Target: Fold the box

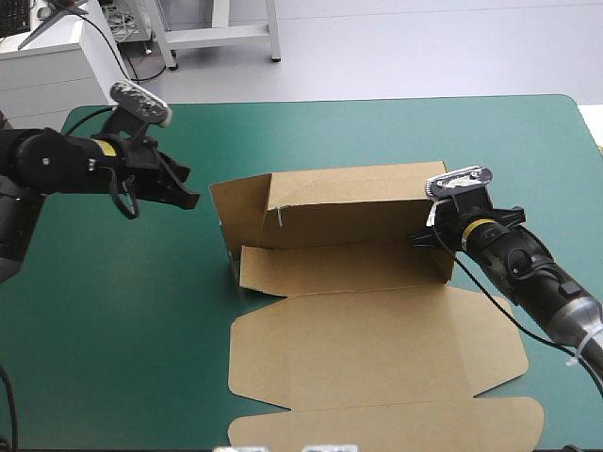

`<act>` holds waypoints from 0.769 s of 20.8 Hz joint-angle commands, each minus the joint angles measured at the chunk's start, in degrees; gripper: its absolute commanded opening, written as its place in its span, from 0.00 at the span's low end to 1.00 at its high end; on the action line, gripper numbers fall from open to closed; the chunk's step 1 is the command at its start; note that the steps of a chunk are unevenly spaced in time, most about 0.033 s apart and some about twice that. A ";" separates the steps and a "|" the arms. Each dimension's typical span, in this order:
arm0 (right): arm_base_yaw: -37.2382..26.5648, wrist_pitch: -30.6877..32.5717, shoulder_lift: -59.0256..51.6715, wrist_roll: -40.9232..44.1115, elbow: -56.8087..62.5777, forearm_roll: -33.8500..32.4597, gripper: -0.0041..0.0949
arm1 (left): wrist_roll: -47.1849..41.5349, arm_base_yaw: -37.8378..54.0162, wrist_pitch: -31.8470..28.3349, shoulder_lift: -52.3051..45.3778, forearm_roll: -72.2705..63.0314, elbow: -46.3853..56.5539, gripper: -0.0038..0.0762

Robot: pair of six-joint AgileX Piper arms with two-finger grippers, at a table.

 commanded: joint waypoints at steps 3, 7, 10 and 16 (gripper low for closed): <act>-0.34 -1.01 -1.35 -0.77 -1.86 -2.09 0.02 | -0.35 6.38 -4.22 -7.63 -5.44 7.55 0.04; -0.34 -0.82 -1.46 -0.77 -1.86 -2.09 0.02 | -2.77 6.36 -15.83 -17.67 -5.04 25.02 0.04; -0.34 -0.44 -3.04 -0.77 -2.25 -2.09 0.02 | -3.88 6.36 -21.92 -23.23 -5.04 33.60 0.04; -0.34 19.76 -5.26 -17.63 -13.50 12.89 0.02 | -3.88 6.36 -22.18 -26.22 -4.39 41.69 0.04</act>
